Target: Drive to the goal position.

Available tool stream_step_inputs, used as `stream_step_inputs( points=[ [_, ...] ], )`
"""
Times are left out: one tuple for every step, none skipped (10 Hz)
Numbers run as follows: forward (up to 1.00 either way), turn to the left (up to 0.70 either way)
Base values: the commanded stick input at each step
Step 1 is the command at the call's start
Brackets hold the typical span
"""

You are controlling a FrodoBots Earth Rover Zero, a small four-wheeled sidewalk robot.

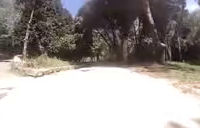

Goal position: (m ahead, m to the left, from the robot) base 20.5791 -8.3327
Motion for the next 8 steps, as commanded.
stream_step_inputs(
  points=[
    [0.85, 0.0],
    [0.85, 0.0],
    [0.85, 0.0],
    [0.85, 0.0],
    [0.85, 0.0],
    [0.85, 0.0],
    [0.85, 0.0],
    [0.85, 0.0]
  ],
)
